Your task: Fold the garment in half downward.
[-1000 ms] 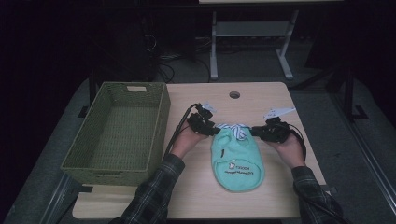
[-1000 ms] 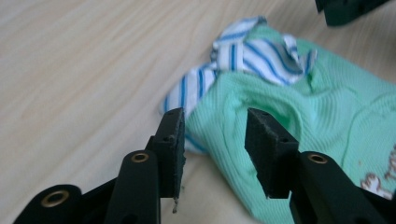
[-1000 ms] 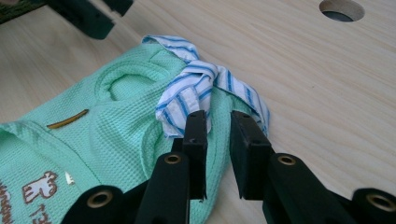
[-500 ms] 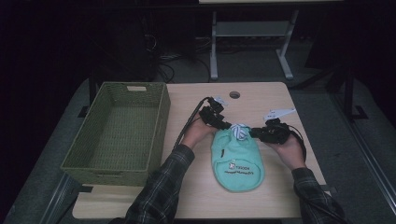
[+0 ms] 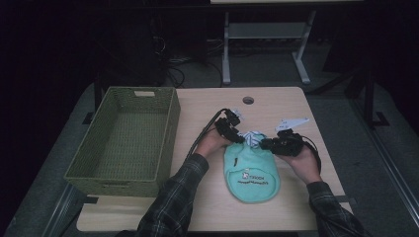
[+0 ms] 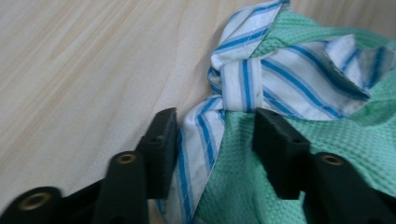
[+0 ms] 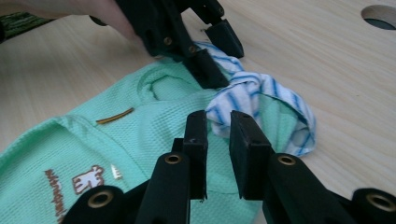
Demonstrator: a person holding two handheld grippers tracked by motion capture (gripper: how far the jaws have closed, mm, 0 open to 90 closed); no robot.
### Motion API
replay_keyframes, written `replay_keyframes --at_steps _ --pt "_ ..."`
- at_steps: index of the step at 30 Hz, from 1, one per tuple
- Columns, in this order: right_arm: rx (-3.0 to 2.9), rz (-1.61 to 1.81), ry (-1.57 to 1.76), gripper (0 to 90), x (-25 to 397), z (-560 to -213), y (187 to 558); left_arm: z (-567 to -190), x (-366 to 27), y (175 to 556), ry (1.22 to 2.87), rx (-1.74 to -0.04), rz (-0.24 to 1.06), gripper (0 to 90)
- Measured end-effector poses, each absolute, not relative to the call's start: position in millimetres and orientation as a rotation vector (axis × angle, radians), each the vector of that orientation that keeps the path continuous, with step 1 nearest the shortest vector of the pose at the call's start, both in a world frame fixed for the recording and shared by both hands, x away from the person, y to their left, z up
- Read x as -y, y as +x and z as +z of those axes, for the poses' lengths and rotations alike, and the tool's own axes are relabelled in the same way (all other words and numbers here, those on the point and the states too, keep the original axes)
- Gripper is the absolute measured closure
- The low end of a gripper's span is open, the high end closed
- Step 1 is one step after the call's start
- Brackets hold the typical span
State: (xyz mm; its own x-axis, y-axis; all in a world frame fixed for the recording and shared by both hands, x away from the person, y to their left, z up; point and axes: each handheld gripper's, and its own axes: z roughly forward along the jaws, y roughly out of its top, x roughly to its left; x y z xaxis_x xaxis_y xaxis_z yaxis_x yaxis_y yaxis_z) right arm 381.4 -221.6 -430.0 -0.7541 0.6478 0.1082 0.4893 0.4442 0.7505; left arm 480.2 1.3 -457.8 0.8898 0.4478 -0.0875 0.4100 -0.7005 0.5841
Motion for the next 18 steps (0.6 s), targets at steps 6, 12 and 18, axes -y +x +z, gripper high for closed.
replay_keyframes --at_steps 6,12,18 --pt "-2.513 1.211 0.989 76.2 215.6 -429.8 373.7 -457.6 -4.2 482.2 2.43 -0.607 -0.013 77.4" --pt "-2.546 1.226 0.974 76.5 208.8 -433.3 366.0 -456.4 -5.1 482.3 2.423 -0.641 -0.039 83.3" --pt "-2.581 1.216 0.957 87.4 198.1 -443.3 367.8 -455.1 -10.4 479.4 2.404 -0.648 -0.01 83.7"
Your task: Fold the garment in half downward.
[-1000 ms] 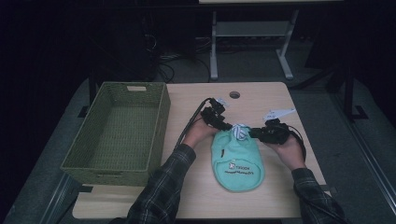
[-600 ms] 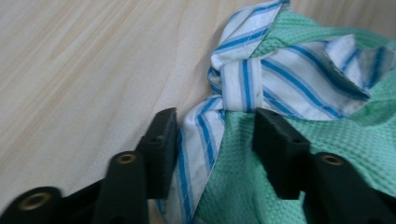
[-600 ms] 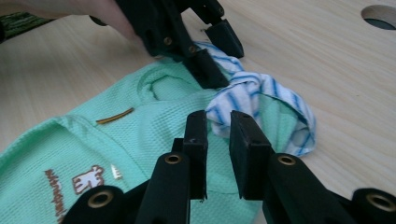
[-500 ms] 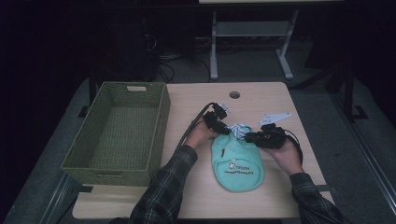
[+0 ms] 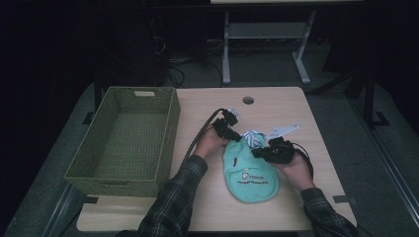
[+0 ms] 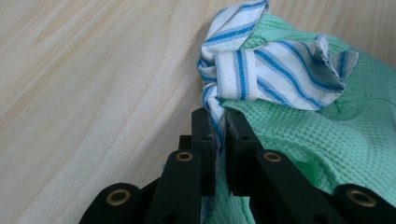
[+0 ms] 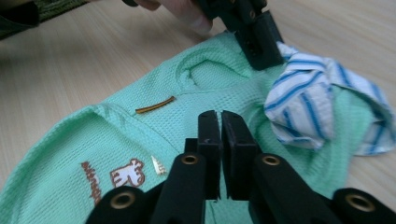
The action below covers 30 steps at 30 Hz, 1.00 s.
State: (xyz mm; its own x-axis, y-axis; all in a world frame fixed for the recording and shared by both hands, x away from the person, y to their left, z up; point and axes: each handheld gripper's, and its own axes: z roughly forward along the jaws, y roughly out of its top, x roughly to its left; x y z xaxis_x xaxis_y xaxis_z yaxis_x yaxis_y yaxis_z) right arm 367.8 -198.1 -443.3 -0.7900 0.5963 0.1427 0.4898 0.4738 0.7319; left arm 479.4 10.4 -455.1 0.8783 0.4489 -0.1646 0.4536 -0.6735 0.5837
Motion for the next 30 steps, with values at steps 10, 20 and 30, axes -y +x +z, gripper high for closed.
replay_keyframes --at_steps 10,20,30 --pt "-2.607 1.181 0.987 89.8 178.2 -460.2 382.0 -440.9 -19.1 472.9 2.353 -0.632 0.039 83.7" --pt "-2.611 1.122 0.994 89.9 172.4 -470.3 389.4 -411.6 -29.4 452.7 2.279 -0.58 0.091 83.8" --pt "-2.57 1.132 0.985 90.0 165.2 -472.8 398.0 -392.1 -38.2 424.8 2.232 -0.55 0.093 84.1"
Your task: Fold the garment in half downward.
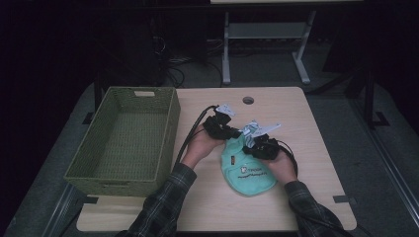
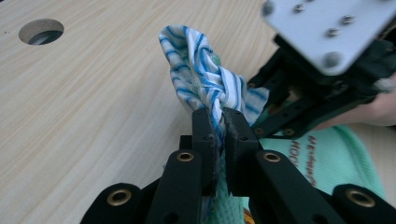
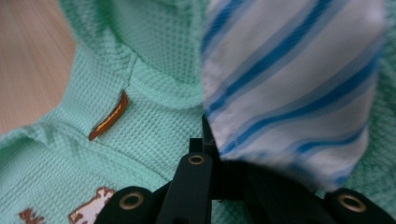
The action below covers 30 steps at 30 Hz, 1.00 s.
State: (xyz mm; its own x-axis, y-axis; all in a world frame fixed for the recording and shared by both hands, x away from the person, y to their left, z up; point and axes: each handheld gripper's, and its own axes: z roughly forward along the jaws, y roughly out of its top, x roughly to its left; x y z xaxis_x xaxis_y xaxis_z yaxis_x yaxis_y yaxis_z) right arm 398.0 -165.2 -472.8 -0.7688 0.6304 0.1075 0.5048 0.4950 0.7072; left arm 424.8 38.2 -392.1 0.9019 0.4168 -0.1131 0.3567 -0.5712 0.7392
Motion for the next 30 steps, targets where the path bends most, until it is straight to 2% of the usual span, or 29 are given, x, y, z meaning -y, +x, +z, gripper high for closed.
replay_keyframes --at_steps 9,17,23,30 --pt "-2.587 1.133 0.959 89.8 163.8 -463.7 385.7 -392.8 -47.8 423.5 2.224 -0.577 0.143 84.2" --pt "-2.594 1.132 0.954 89.7 189.9 -451.2 359.8 -390.6 -56.7 421.2 2.24 -0.589 0.199 84.2" --pt "-2.64 1.104 0.954 89.7 205.6 -455.1 335.9 -389.5 -67.0 418.8 2.234 -0.619 0.25 84.1" --pt "-2.697 1.055 0.933 89.8 204.7 -464.7 322.3 -387.9 -76.2 413.5 2.233 -0.639 0.269 84.1"
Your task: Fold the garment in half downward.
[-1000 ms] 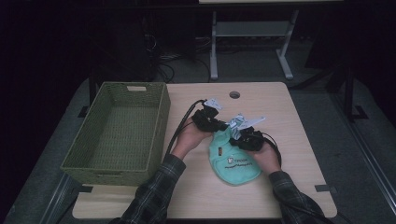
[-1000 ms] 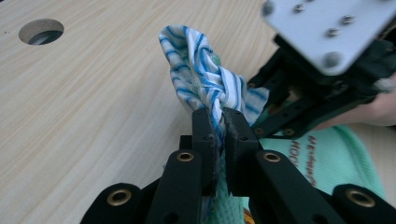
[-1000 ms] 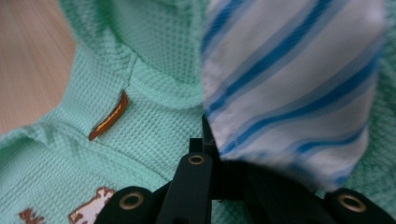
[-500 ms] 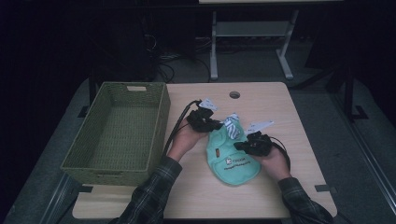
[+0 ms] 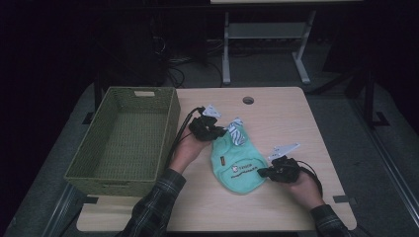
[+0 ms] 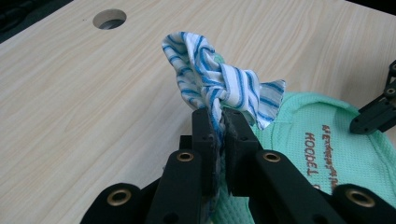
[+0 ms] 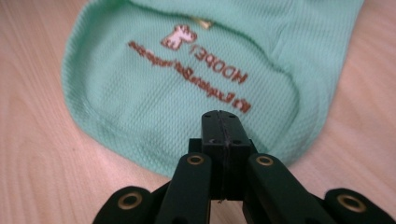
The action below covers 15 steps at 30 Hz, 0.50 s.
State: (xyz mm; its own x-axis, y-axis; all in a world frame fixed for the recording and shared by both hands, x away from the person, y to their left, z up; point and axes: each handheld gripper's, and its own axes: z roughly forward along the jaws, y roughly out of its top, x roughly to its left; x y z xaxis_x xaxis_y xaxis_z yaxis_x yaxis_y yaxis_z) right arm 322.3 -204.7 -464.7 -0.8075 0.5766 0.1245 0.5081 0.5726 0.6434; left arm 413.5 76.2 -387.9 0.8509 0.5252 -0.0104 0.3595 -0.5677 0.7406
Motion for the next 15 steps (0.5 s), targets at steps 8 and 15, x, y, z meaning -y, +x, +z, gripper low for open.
replay_keyframes --at_steps 8,15 --pt "-2.689 1.064 0.935 89.8 201.5 -466.3 328.6 -383.3 -75.0 399.7 2.254 -0.596 0.285 83.9" --pt "-2.68 1.075 0.934 89.8 200.7 -467.1 333.5 -381.4 -66.3 382.2 2.287 -0.533 0.313 83.7"
